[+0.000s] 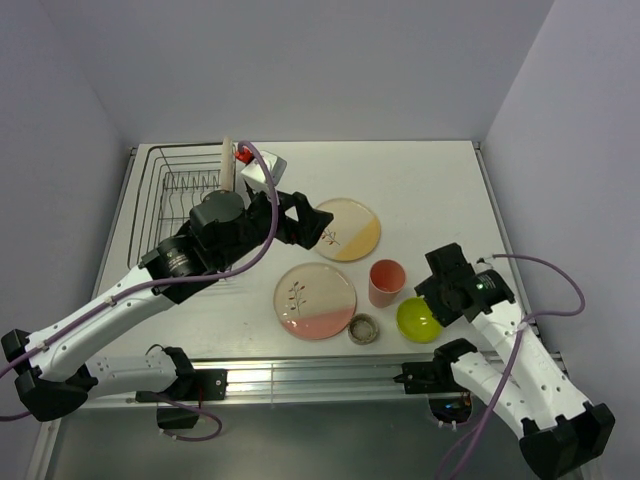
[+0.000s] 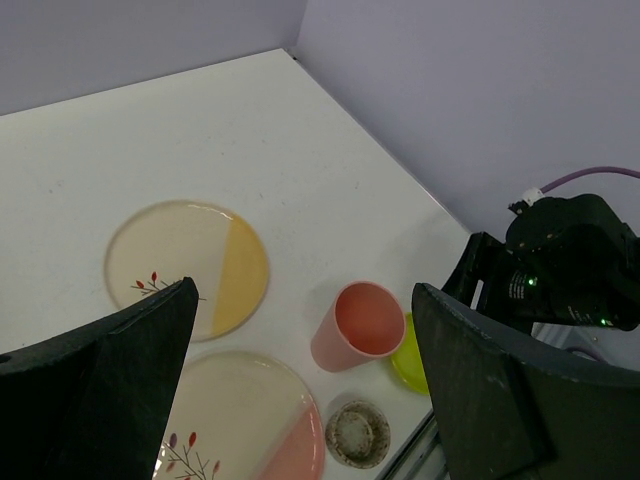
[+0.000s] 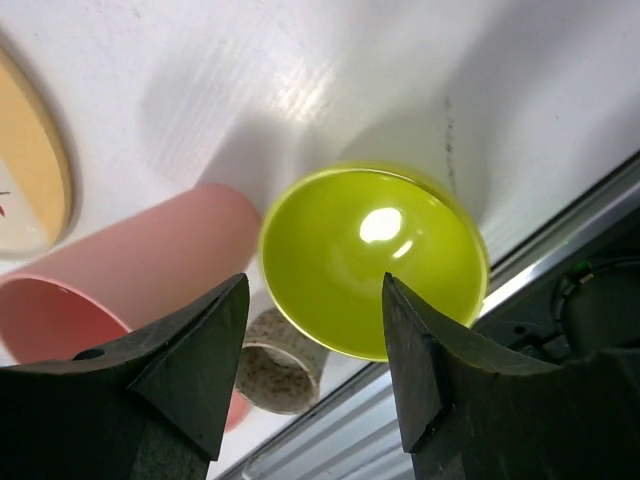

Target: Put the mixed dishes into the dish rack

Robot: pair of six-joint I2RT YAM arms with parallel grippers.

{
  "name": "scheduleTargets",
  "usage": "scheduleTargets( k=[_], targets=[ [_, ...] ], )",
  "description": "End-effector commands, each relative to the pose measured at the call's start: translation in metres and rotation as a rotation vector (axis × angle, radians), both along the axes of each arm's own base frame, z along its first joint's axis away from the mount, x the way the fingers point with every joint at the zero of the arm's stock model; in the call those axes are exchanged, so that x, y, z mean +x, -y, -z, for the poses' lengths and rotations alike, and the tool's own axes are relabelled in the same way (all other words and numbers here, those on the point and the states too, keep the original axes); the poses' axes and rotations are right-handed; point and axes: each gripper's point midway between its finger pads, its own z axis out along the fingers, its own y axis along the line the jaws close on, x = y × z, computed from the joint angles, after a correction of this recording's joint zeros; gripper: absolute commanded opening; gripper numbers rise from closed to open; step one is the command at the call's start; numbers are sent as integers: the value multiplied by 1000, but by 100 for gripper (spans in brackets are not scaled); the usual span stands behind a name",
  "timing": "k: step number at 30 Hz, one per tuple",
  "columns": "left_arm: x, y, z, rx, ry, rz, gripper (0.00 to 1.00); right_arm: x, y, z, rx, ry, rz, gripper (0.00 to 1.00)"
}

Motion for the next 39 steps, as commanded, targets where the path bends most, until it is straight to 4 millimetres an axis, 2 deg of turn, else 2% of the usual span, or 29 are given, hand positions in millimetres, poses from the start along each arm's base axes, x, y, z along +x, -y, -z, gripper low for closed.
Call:
scheduleTargets(
  k=[1,8,16,21,24,25,26,28,32,37,39],
  targets=[
    [-3,6,-3,-10,23,26,95,23,1,-6,-42,20,28,64],
    [-8,0,-2,1,26,32,95,39,-17,21,7,-38,34,63],
    [-11,-6,-2,4,33,26,95,50,-19,50,-9,-81,65,61],
    [-13,-10,0,8,31,25,95,47,-23,64,10,-110,87,44],
    [-15,-12,-2,1,32,27,95,44,-21,66,11,-107,96,25],
    [-16,-12,-1,1,30,27,95,42,-20,66,12,-104,98,16],
    [-16,-12,-1,0,29,27,95,41,-20,66,14,-101,101,11],
    [-15,-12,-1,-1,28,28,95,35,-17,64,18,-89,110,0],
    [-15,-5,3,1,15,43,95,26,-9,51,6,-65,127,0],
    [-19,4,6,-4,8,88,95,32,-4,6,29,99,106,0],
    [-24,10,4,-13,27,135,94,36,-4,-23,47,195,76,0]
  ],
)
